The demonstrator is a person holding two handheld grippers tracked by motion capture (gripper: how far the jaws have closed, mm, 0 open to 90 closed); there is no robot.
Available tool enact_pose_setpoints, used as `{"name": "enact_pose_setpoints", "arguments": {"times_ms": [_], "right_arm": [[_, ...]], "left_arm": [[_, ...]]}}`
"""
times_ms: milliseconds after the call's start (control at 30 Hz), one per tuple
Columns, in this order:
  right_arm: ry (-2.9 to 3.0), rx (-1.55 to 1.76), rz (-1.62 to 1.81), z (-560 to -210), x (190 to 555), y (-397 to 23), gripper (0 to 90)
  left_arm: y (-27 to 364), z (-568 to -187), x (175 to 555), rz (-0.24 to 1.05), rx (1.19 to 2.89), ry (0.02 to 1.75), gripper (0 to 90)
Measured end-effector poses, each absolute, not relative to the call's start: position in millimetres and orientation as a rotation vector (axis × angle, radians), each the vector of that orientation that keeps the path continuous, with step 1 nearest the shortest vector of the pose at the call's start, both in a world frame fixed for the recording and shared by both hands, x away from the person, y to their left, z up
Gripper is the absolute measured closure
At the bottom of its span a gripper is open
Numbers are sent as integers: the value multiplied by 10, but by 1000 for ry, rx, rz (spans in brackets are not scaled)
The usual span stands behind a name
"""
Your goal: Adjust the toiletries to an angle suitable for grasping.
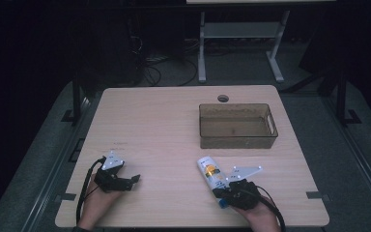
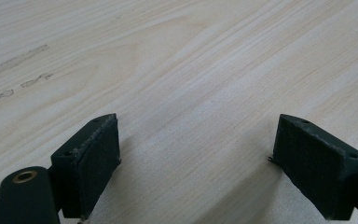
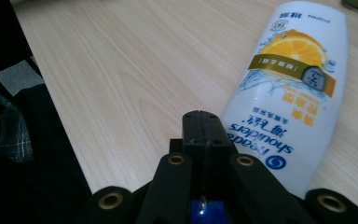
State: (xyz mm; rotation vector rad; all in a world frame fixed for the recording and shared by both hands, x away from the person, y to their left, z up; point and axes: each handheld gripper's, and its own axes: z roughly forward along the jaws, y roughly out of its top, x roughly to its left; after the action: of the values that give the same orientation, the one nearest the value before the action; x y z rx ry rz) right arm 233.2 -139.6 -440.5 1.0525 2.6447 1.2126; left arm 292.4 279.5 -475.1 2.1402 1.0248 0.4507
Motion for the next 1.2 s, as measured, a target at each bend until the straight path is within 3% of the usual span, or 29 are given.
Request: {"name": "enact_pose_setpoints", "arguments": {"times_ms": [1200], "right_arm": [[2648, 1108, 1121, -4490, 2343, -1478, 898]], "left_arm": [[2796, -4751, 2924, 451, 2141, 1024, 134]]}}
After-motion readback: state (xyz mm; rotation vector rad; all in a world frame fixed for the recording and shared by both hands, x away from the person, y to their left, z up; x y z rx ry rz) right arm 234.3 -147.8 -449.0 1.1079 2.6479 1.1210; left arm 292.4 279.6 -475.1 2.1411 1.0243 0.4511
